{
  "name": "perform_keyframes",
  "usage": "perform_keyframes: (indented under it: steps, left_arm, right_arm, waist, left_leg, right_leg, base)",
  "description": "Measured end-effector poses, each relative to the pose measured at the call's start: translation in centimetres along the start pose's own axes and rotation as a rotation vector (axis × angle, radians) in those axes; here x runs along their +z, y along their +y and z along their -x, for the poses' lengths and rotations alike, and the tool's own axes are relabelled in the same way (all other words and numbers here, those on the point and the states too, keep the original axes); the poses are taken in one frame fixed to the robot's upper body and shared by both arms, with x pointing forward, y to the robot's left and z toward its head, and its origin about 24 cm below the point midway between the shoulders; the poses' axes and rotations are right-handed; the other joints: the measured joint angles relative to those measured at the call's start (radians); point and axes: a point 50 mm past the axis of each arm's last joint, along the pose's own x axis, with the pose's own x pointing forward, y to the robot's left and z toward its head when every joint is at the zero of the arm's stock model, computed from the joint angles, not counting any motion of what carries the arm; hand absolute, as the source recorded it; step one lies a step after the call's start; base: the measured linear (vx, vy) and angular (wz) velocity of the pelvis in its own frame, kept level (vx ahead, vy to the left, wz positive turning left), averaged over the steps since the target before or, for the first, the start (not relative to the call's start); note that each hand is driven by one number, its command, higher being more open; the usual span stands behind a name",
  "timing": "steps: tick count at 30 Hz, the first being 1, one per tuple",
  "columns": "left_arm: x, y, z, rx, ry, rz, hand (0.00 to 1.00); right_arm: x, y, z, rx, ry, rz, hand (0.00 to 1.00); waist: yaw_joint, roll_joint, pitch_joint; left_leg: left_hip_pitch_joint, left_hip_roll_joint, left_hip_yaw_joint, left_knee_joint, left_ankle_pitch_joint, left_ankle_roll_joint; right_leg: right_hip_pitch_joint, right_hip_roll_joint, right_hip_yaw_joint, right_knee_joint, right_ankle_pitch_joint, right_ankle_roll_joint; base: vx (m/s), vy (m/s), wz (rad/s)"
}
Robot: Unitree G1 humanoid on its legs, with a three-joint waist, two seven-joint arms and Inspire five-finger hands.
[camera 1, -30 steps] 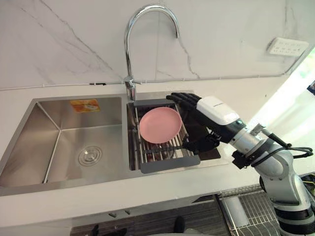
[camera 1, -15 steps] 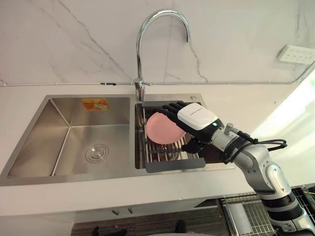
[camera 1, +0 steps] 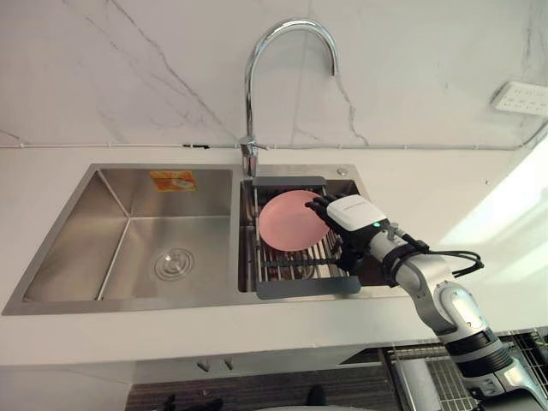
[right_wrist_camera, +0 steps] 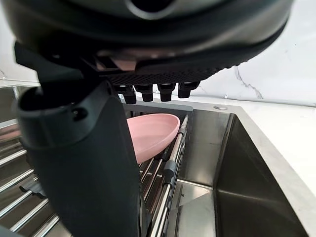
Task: Walk over to the sink, pick up the cup, carry it to the dishwasher, place the cup inside the dishwasher, then close the dishwasher door
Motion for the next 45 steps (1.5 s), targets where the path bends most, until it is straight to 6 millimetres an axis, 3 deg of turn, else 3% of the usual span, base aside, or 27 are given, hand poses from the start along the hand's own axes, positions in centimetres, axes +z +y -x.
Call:
perform_keyframes:
  steps: [8, 13, 14, 20, 23, 29, 34, 45]
  left_arm:
    - [0.5, -0.3, 0.0, -0.022, -0.005, -0.012, 1.0]
    - [0.9, -0.5, 0.0, -0.034, -0.018, -0.017, 1.0]
    - [0.9, -0.5, 0.0, -0.034, -0.019, -0.017, 1.0]
    - [0.8, -0.6, 0.0, -0.038, -0.019, -0.02, 1.0]
    - [1.1, -0.8, 0.0, -0.045, -0.029, -0.006, 1.0]
    - [1.1, -0.8, 0.0, -0.044, -0.035, 0.008, 1.0]
    - [1.5, -0.9, 0.0, -0.047, -0.052, 0.015, 1.0]
    - [1.3, -0.7, 0.1, -0.035, -0.071, 0.017, 1.0]
  right_arm:
    - [-0.6, 2.6, -0.9, 0.027, 0.059, -0.041, 1.0]
    - [-1.0, 2.7, -1.2, -0.046, 0.097, -0.03, 1.0]
    - [-1.0, 2.7, -1.3, -0.052, 0.099, -0.026, 0.0]
    - [-1.2, 3.7, -1.8, -0.062, 0.132, 0.0, 0.0]
    - [-1.0, 3.8, -2.2, -0.153, 0.147, 0.034, 0.0]
    - [-0.9, 1.7, -2.8, -0.319, 0.127, 0.079, 0.0]
    - [-0.5, 2.8, -2.8, -0.286, 0.102, 0.078, 0.0]
    - [-1.3, 2.7, -2.0, -0.334, 0.13, -0.015, 0.0]
  waist:
    - [0.027, 0.012, 0.008]
    - [0.032, 0.018, 0.012]
    - [0.032, 0.018, 0.012]
    - [0.032, 0.017, 0.014]
    - [0.033, 0.02, 0.017]
    - [0.045, 0.023, 0.04]
    - [0.044, 0.022, 0.04]
    - [0.041, 0.022, 0.041]
  left_leg:
    - [-0.001, -0.005, -0.015, -0.013, 0.013, 0.001]
    - [-0.001, -0.007, -0.022, -0.016, 0.016, 0.001]
    - [-0.001, -0.007, -0.023, -0.017, 0.017, 0.002]
    - [0.005, -0.013, -0.033, -0.046, 0.039, 0.001]
    - [0.007, -0.014, -0.037, -0.057, 0.04, -0.005]
    - [0.004, -0.01, -0.069, -0.061, 0.042, -0.009]
    - [0.006, -0.007, -0.071, -0.062, 0.047, -0.007]
    - [0.011, -0.009, -0.073, -0.064, 0.047, -0.006]
  right_leg:
    - [0.002, -0.004, -0.015, 0.0, 0.0, 0.0]
    - [0.004, -0.005, -0.022, 0.0, 0.0, 0.0]
    - [0.004, -0.005, -0.023, 0.0, 0.0, 0.0]
    - [0.004, -0.009, -0.033, 0.0, 0.0, 0.0]
    - [0.002, -0.009, -0.031, 0.0, -0.003, 0.003]
    - [0.001, -0.002, -0.037, 0.0, -0.006, -0.005]
    - [0.001, 0.005, -0.039, 0.0, -0.005, -0.006]
    - [0.006, 0.005, -0.037, 0.0, -0.006, -0.005]
  base:
    - [-0.02, 0.009, 0.05]
    - [-0.01, 0.009, 0.03]
    - [-0.02, 0.016, 0.06]
    - [-0.02, 0.012, 0.04]
    - [-0.06, 0.013, -0.02]
    - [0.01, 0.001, 0.02]
    - [0.04, 0.003, 0.0]
    - [0.0, 0.005, 0.0]
